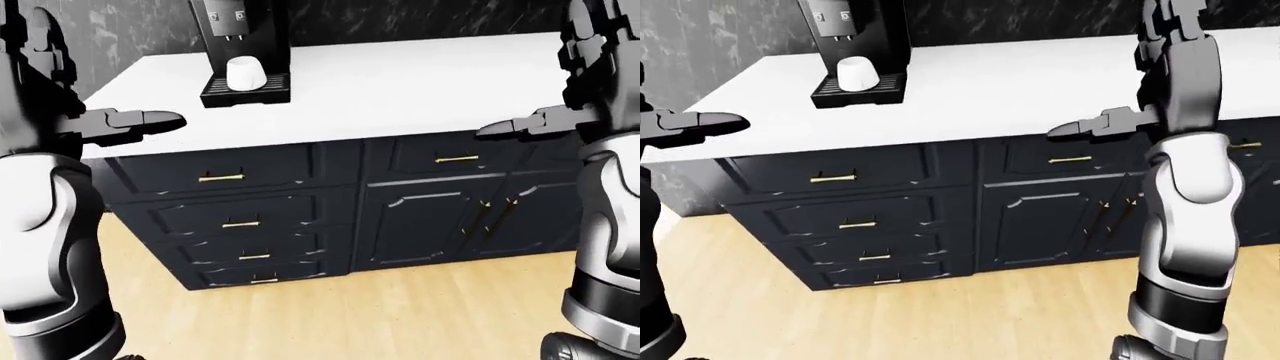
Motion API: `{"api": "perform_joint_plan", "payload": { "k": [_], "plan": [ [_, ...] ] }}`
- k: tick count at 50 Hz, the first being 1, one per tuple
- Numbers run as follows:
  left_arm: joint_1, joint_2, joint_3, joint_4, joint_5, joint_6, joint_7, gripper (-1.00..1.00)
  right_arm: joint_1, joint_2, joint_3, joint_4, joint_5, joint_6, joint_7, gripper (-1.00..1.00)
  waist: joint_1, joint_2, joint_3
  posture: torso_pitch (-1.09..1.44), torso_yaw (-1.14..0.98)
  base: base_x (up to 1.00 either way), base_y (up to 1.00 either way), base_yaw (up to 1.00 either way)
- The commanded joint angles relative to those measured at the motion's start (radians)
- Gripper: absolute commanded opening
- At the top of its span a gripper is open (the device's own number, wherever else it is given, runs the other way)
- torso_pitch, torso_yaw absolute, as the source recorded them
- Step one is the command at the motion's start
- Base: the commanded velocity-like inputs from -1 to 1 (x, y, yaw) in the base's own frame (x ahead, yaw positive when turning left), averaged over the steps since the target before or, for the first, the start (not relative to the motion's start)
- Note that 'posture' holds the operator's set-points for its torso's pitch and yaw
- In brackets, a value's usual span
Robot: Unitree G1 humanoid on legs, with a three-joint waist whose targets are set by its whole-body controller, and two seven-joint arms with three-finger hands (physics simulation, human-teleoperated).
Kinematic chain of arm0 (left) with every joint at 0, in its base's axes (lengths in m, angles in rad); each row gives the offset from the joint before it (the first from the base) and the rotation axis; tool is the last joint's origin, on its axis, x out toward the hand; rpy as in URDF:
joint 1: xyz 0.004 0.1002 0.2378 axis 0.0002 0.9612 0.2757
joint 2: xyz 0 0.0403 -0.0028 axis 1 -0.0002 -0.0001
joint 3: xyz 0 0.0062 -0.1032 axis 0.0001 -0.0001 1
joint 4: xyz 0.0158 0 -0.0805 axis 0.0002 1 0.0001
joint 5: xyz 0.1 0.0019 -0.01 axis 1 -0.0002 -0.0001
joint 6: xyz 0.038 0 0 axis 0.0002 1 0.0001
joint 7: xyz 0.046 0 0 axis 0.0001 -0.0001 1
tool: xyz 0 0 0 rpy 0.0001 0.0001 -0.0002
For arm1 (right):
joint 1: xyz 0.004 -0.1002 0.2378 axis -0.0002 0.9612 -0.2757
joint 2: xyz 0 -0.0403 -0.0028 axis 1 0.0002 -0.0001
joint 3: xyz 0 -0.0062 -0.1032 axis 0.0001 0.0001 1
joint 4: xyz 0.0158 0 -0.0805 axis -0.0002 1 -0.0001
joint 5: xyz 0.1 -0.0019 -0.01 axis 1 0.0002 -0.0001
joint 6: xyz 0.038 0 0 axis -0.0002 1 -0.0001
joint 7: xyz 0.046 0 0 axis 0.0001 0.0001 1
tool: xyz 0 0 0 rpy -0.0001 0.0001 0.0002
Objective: Pick the mug from under the coffee machine dispenser and place it on the counter.
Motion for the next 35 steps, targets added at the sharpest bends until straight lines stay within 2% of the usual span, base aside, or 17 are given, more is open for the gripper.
{"api": "perform_joint_plan", "payload": {
  "k": [1,2,5,10,12,13,14,15,17,19,22,24,25,26,28,30,35],
  "plan": [
    [-0.022,0.01,0.007,-0.019,0.003,-0.018,0.003,1.0,-0.024,-0.022,-0.013,-0.027,0.002,-0.02,-0.002,1.0,0.001,0.008,-0.02,0.0,0.0,0.12,0.23,0.0],
    [-0.023,0.01,0.006,-0.017,0.004,-0.019,0.003,1.0,-0.024,-0.022,-0.012,-0.025,0.002,-0.021,-0.002,1.0,-0.001,0.011,-0.012,0.0,0.0,0.13,0.23,0.0],
    [-0.025,0.01,0.007,-0.014,0.004,-0.02,0.004,1.0,-0.028,-0.022,-0.011,-0.021,0.002,-0.022,-0.002,1.0,0.006,-0.024,-0.017,0.0,0.0,0.13,0.23,0.0],
    [-0.026,0.012,0.008,-0.013,0.003,-0.019,0.005,1.0,-0.034,-0.023,-0.008,-0.023,0.002,-0.017,-0.001,1.0,0.012,-0.078,-0.007,0.0,0.0,0.13,0.23,0.0],
    [-0.028,0.013,0.007,-0.011,0.003,-0.019,0.006,1.0,-0.035,-0.023,-0.009,-0.022,0.004,-0.017,-0.001,1.0,0.017,-0.117,-0.012,0.0,0.0,0.14,0.24,0.0],
    [-0.027,0.013,0.008,-0.011,0.003,-0.02,0.006,1.0,-0.035,-0.024,-0.009,-0.022,0.003,-0.018,0.0,1.0,0.017,-0.151,-0.022,0.0,0.0,0.13,0.23,0.0],
    [-0.029,0.013,0.007,-0.011,0.003,-0.018,0.006,1.0,-0.036,-0.024,-0.009,-0.021,0.004,-0.017,-0.001,1.0,0.006,-0.102,-0.012,0.0,0.0,0.13,0.23,0.0],
    [-0.03,0.013,0.007,-0.011,0.003,-0.018,0.007,1.0,-0.037,-0.024,-0.009,-0.021,0.004,-0.017,-0.001,1.0,0.011,-0.126,-0.015,0.0,0.0,0.13,0.23,0.0],
    [-0.026,0.012,0.007,-0.012,0.003,-0.021,0.006,1.0,-0.033,-0.023,-0.008,-0.023,0.003,-0.019,0.0,1.0,0.005,-0.122,-0.024,0.0,0.0,0.14,0.23,0.0],
    [-0.026,0.012,0.007,-0.015,0.002,-0.019,0.007,1.0,-0.034,-0.025,-0.01,-0.027,0.005,-0.014,0.001,1.0,0.006,-0.109,-0.02,0.0,0.0,0.13,0.23,0.0],
    [-0.024,0.014,0.011,-0.018,-0.001,-0.016,0.005,1.0,-0.031,-0.025,-0.011,-0.03,0.005,-0.015,0.0,1.0,0.001,-0.07,-0.002,0.0,0.0,0.14,0.23,0.0],
    [-0.022,0.014,0.011,-0.021,-0.001,-0.015,0.006,1.0,-0.028,-0.023,-0.011,-0.031,0.005,-0.015,0.0,1.0,-0.006,-0.022,-0.009,0.0,0.0,0.14,0.2,0.0],
    [-0.021,0.013,0.011,-0.021,-0.001,-0.016,0.006,1.0,-0.028,-0.022,-0.012,-0.03,0.006,-0.016,0.0,1.0,-0.007,0.022,-0.023,0.0,0.0,0.13,0.21,0.0],
    [-0.018,0.011,0.009,-0.02,0.001,-0.019,0.005,1.0,-0.028,-0.022,-0.012,-0.032,0.007,-0.013,-0.001,1.0,-0.001,0.011,-0.027,0.0,0.0,0.12,0.2,0.0],
    [-0.019,0.012,0.01,-0.022,0.001,-0.017,0.005,1.0,-0.026,-0.021,-0.009,-0.037,0.006,-0.014,0.001,1.0,0.004,0.006,-0.012,0.0,0.0,0.13,0.18,0.0],
    [-0.019,0.013,0.011,-0.023,0.0,-0.015,0.005,1.0,-0.026,-0.021,-0.009,-0.035,0.003,-0.017,0.002,1.0,0.01,-0.009,-0.018,0.0,0.0,0.15,0.04,0.0],
    [-0.021,0.015,0.012,-0.022,-0.001,-0.016,0.005,1.0,-0.022,-0.018,-0.009,-0.035,0.002,-0.022,0.004,1.0,0.012,-0.033,-0.009,0.0,0.0,0.16,0.0,0.0]
  ]
}}
